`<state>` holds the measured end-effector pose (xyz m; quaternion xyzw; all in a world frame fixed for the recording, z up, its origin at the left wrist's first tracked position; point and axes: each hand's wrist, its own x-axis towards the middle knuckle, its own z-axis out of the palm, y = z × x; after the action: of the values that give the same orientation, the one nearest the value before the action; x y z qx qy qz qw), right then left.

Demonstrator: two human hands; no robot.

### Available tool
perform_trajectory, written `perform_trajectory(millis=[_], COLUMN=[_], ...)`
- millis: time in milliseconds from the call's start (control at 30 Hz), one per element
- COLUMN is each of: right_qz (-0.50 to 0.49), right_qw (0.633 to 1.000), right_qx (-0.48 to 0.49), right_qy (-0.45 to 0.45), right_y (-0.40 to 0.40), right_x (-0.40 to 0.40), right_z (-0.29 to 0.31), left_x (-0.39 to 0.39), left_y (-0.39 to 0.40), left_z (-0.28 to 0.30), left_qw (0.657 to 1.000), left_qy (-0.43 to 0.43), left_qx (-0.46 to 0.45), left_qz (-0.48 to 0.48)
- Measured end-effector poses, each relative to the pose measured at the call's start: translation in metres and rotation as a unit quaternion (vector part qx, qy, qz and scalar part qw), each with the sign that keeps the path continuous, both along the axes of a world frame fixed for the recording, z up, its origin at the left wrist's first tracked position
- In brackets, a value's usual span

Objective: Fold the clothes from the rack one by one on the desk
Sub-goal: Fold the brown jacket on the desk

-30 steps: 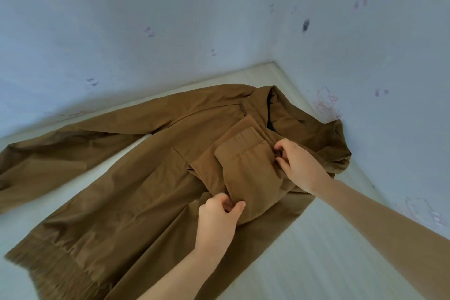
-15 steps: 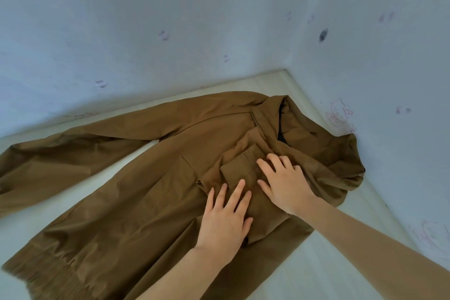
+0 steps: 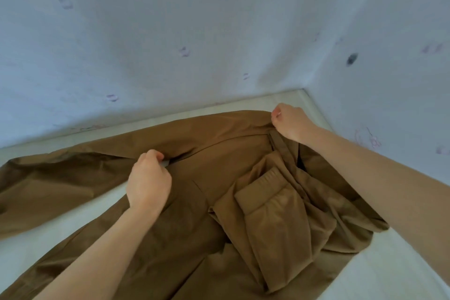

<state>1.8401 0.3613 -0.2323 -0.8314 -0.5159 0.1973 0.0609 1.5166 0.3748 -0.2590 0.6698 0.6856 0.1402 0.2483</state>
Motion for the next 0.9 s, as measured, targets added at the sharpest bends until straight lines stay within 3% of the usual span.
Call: perform_trajectory(millis=[133,267,433,533,633,700,767,833,900], right_qz=[-0.015,-0.035,-0.042,-0.079,-0.071,-0.077,-0.087,-0.080,-0.054], right_qw=[0.998,0.994,0.982,0.961,0.947,0.939,0.917,0.910,0.933], right_qx=[-0.009,-0.047,-0.151,-0.175,-0.160,-0.079,0.010,0.053,0.050], right_qy=[0.054,0.091,0.103,0.200,0.271,0.327,0.389,0.403,0.353], right_y=[0.034,0.051,0.068,0.068,0.058,0.052,0.041,0.025,0.006], right_x=[-0.009,-0.012,-0.008,-0.003,0.000,0.001,0.003,0.002,0.005], right_z=[-0.014,-0.029,-0.021,-0.003,0.018,0.029,0.039,0.046,0.047], left_x=[0.000,0.003,0.001,-0.003,-0.003,-0.002,-0.001,-0.002,-0.007], left_y=[0.017,0.026,0.036,0.042,0.053,0.060,0.057,0.047,0.031], left_z=[-0.010,-0.017,-0.007,0.000,0.009,0.016,0.021,0.025,0.027], left_qw=[0.996,0.982,0.925,0.909,0.938,0.980,0.982,0.973,0.970], left_qy=[0.010,-0.039,-0.186,-0.220,-0.250,-0.170,-0.091,-0.054,-0.013], left_qx=[-0.081,-0.181,-0.329,-0.354,-0.236,-0.059,0.102,0.149,0.141], left_qz=[0.023,0.032,0.042,-0.008,-0.050,-0.086,-0.133,-0.167,-0.196])
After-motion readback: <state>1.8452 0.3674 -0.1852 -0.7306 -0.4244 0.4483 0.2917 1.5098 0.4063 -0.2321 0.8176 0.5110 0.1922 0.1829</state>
